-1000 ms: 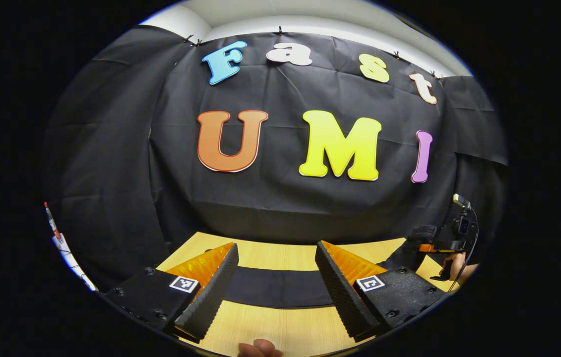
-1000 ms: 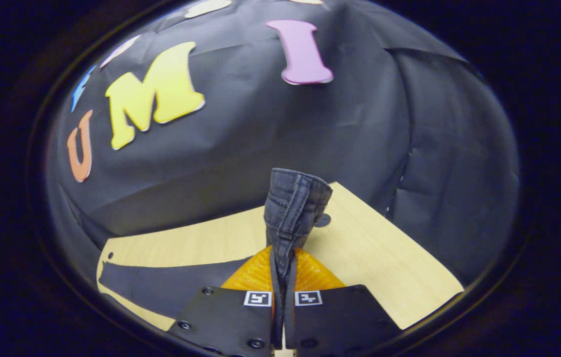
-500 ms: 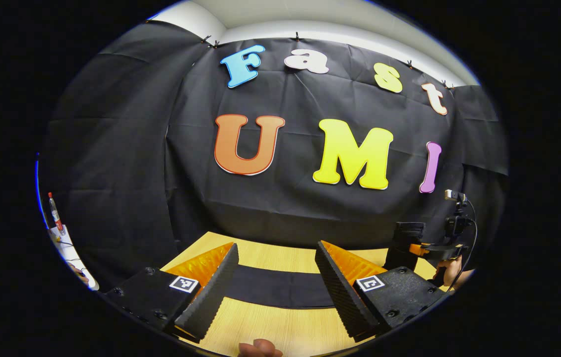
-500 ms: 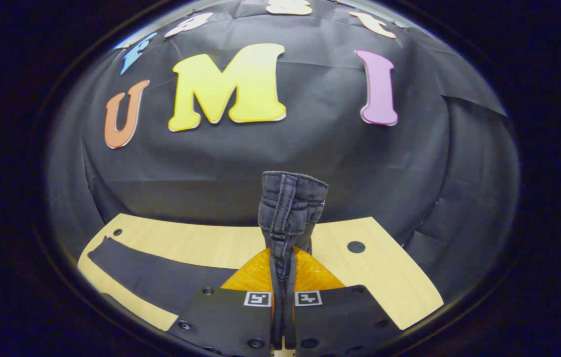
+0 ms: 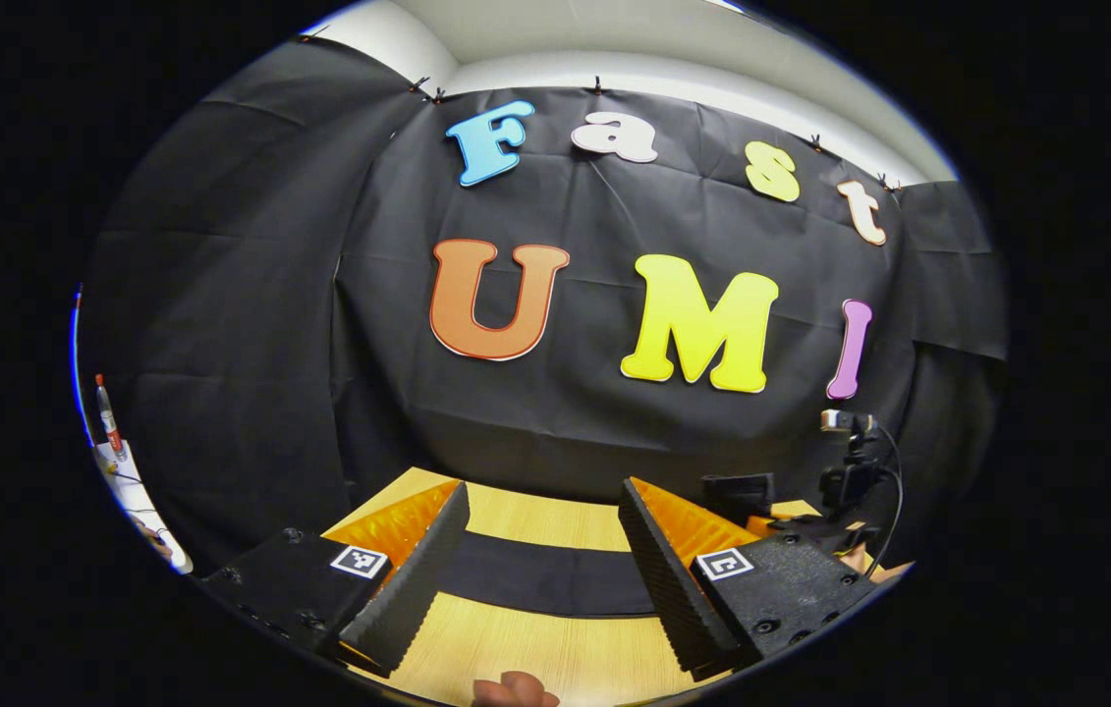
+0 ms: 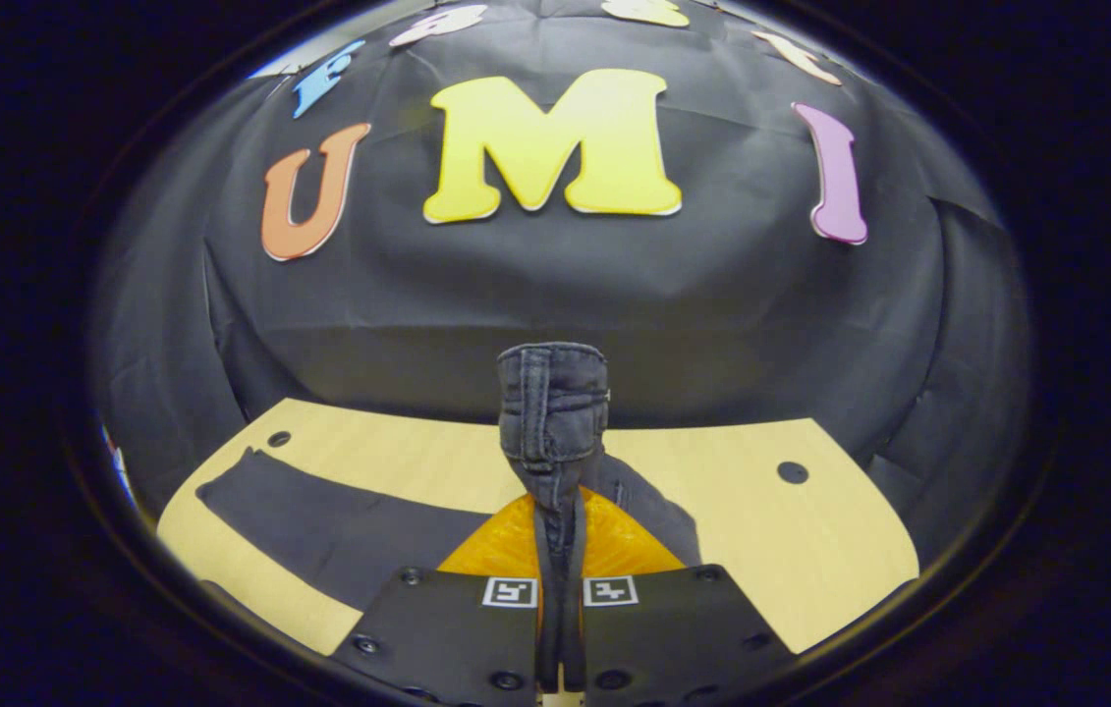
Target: Grasp the waist and the cuffs of the jeans and fold them to make the two legs overlap; first hold the waist and fold one-third of the jeans toward the cuffs, then hold the cuffs and fold the remaining one-third in the same direction to finish folding.
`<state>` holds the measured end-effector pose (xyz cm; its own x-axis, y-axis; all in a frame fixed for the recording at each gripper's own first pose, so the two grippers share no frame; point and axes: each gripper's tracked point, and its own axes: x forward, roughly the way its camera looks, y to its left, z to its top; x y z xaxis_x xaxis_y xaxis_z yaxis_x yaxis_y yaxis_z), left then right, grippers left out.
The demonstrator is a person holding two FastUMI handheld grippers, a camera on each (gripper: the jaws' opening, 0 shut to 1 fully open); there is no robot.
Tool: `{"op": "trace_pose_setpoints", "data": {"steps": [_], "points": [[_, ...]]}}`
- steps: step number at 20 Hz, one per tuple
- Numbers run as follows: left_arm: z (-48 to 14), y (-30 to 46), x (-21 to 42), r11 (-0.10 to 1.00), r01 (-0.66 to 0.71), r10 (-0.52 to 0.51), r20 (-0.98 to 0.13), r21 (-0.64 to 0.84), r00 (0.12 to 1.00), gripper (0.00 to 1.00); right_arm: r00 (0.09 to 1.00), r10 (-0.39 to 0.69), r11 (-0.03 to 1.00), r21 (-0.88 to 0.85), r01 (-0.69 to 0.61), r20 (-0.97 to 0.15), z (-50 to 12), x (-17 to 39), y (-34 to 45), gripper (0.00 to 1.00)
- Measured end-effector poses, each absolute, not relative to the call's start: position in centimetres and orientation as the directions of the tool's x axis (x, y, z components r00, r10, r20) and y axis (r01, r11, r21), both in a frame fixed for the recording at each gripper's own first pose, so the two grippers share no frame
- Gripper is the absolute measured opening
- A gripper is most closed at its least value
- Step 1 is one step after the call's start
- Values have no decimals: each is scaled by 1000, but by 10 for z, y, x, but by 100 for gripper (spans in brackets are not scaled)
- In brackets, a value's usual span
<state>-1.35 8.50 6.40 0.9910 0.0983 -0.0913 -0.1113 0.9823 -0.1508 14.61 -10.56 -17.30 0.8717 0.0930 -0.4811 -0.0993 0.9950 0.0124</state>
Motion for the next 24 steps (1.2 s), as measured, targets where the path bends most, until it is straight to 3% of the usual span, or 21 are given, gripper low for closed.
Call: {"op": "trace_pose_setpoints", "data": {"steps": [9,16,17,19,20,21,22,24], "points": [[52,98,-30,977,-136,118,-117,-163,986,98,808,197,971,-6,-241,-555,-243,116,7,2],[20,115,-22,973,-164,143,-133,-163,981,98,731,197,964,-5,-265,-653,-304,91,23,4],[16,117,-21,972,-167,145,-137,-164,980,98,729,203,962,-4,-273,-654,-305,90,23,0],[10,121,-14,972,-169,147,-139,-165,979,98,702,273,950,69,-305,-657,-306,86,32,9],[8,123,-11,972,-169,147,-138,-165,979,98,684,294,945,97,-312,-667,-309,84,33,22],[6,126,-8,971,-171,149,-138,-165,979,98,688,294,944,89,-318,-664,-304,83,30,48],[3,129,-3,971,-172,149,-140,-169,979,98,698,299,942,86,-324,-650,-297,84,28,51],[-8,133,4,967,-178,151,-155,-184,976,98,726,296,943,68,-326,-621,-280,89,19,70]]}}
